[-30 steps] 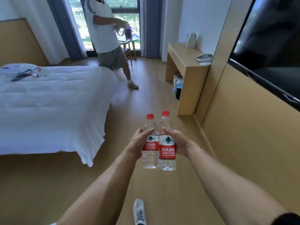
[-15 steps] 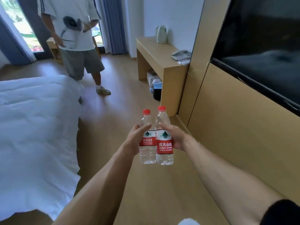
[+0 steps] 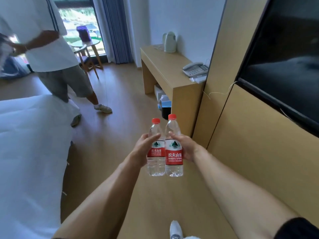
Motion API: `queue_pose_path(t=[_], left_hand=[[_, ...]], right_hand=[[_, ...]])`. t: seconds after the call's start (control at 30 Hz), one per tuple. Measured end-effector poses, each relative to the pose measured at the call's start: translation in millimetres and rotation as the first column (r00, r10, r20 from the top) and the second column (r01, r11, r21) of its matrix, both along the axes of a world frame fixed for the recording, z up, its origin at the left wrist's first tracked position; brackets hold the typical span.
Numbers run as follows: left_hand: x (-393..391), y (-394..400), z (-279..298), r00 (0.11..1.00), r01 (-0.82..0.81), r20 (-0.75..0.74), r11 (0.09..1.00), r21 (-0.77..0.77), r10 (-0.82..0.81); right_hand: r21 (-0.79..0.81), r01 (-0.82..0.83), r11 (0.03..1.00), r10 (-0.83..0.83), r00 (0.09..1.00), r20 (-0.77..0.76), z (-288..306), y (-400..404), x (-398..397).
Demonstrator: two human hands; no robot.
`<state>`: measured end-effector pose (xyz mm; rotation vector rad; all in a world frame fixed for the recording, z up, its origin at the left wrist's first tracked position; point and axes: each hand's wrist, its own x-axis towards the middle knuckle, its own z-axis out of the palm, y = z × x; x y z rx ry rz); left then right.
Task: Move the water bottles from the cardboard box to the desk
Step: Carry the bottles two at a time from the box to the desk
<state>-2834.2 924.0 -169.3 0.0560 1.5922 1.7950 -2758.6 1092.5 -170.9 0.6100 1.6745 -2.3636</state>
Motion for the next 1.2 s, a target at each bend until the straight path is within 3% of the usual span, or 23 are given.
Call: queue_pose_path(t=[0.5, 1.2], left_hand=[[-237.2, 128.5, 20.6, 0.994, -0.113, 0.0, 0.993, 0.014, 0.113], [-644.8, 226.4, 23.8, 0.997, 0.059, 0.038, 0.997, 0.04, -0.061]], right_hand=[[-0.022, -0.064, 0.998, 0.063, 0.998, -0.026, 24.9, 135.1, -250.8], [-0.016, 0.118, 0.993, -0.118, 0.993, 0.0, 35.2, 217.0, -626.3]])
